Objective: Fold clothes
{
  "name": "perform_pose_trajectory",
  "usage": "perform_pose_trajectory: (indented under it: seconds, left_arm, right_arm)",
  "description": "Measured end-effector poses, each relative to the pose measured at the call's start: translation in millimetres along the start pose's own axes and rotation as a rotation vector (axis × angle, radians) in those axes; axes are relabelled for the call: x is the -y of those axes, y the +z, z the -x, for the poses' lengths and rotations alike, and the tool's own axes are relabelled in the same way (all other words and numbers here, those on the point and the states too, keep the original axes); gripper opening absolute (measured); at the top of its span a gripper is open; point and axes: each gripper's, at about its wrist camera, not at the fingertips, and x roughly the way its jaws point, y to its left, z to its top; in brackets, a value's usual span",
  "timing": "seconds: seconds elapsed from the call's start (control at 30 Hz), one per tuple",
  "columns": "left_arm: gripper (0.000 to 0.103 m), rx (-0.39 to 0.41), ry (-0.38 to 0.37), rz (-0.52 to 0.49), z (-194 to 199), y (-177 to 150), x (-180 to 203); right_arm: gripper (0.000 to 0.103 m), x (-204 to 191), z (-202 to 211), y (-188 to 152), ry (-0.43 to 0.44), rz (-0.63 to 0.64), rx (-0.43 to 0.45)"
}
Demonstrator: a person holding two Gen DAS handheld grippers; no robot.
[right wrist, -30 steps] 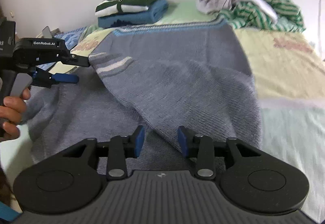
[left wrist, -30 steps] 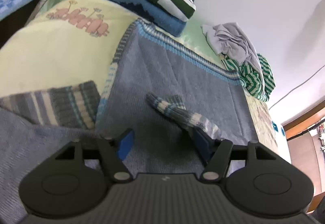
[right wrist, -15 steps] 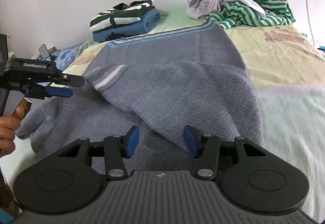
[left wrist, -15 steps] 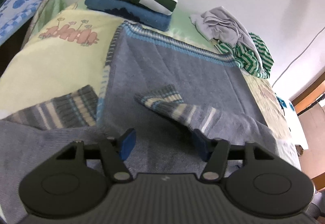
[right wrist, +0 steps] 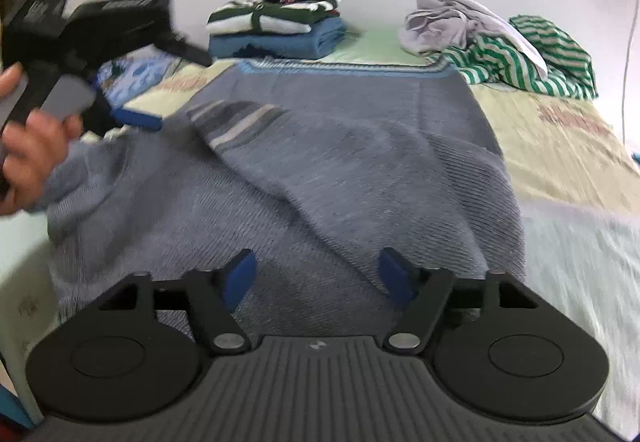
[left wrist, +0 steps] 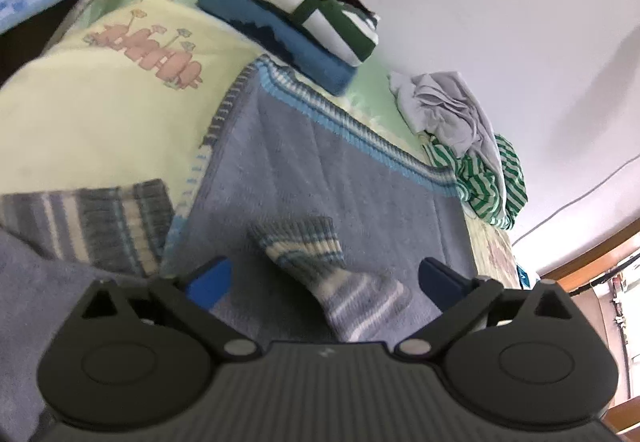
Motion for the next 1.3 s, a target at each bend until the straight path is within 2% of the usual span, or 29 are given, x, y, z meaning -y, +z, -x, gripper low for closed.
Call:
perform_pose_trajectory:
  seconds: [0.07,0.17,0.23,0.37,0.4,0.43,0.53,0.6,0.7,0.77,0.8,0.9,1.0,1.07,1.17,1.3]
  left_arm:
    - [0.097,-0.028,-0.011,0.026,-11,3,-2]
    - [0.090,-0.044,-0.036,0.062,-21,4,-4]
    - [0.068,-0.067,-0.055,0.061,-28,4,-3]
    - [0.049,-0.076,-0.047,0.028,-34,2,3]
    - [0.042,-0.072,-0.045,0.021,-34,3,3]
    - [0.028,-0.064,-0.045,0.017,-34,4,4]
    - [0.002,-0.038,-0.053,-0.005,-31,9,6]
    - [0.002,-0.019,-0.047,-0.044,-27,11,12]
    - [0.001,0.030,0.019,-0.142,-20,7,29]
    - [0.001,0.094,0.044,-0.207,-5,3,42]
    - [0.001,0.132,0.048,-0.245,4,1,48]
    - [0.001,0.192,0.056,-0.334,23,-2,63]
    - [0.001,0.220,0.067,-0.380,34,-3,70]
    - [0.001,0.233,0.076,-0.396,42,-2,70]
    - [0.001,0.249,0.074,-0.411,54,-1,67]
    - [0.001,0.283,0.052,-0.431,75,0,69]
  right_arm:
    - [0.082,-6,0,-1,-0.013,0.012,-0.004]
    - [0.082,-3,3,-3,0.016,-0.033,0.015]
    - [0.080,4,4,-5,0.039,-0.078,0.031]
    - [0.077,11,5,-6,0.045,-0.108,0.041]
    - [0.077,10,5,-7,0.043,-0.106,0.041]
    - [0.077,8,5,-8,0.039,-0.099,0.044]
    - [0.077,1,4,-12,0.021,-0.056,0.051]
    - [0.077,-5,3,-13,0.001,0.000,0.046]
    - [0.072,-6,3,-14,-0.025,0.018,0.057]
    - [0.037,-1,7,-11,-0.048,-0.015,0.072]
    - [0.032,2,11,-8,-0.049,-0.031,0.079]
    - [0.032,10,23,0,-0.005,-0.065,0.076]
    - [0.033,9,33,2,-0.007,-0.077,0.064]
    - [0.034,3,35,1,-0.052,-0.042,0.036]
    - [0.035,-8,37,-8,-0.176,0.053,-0.007]
    - [0.036,-12,39,-22,-0.272,0.125,-0.036]
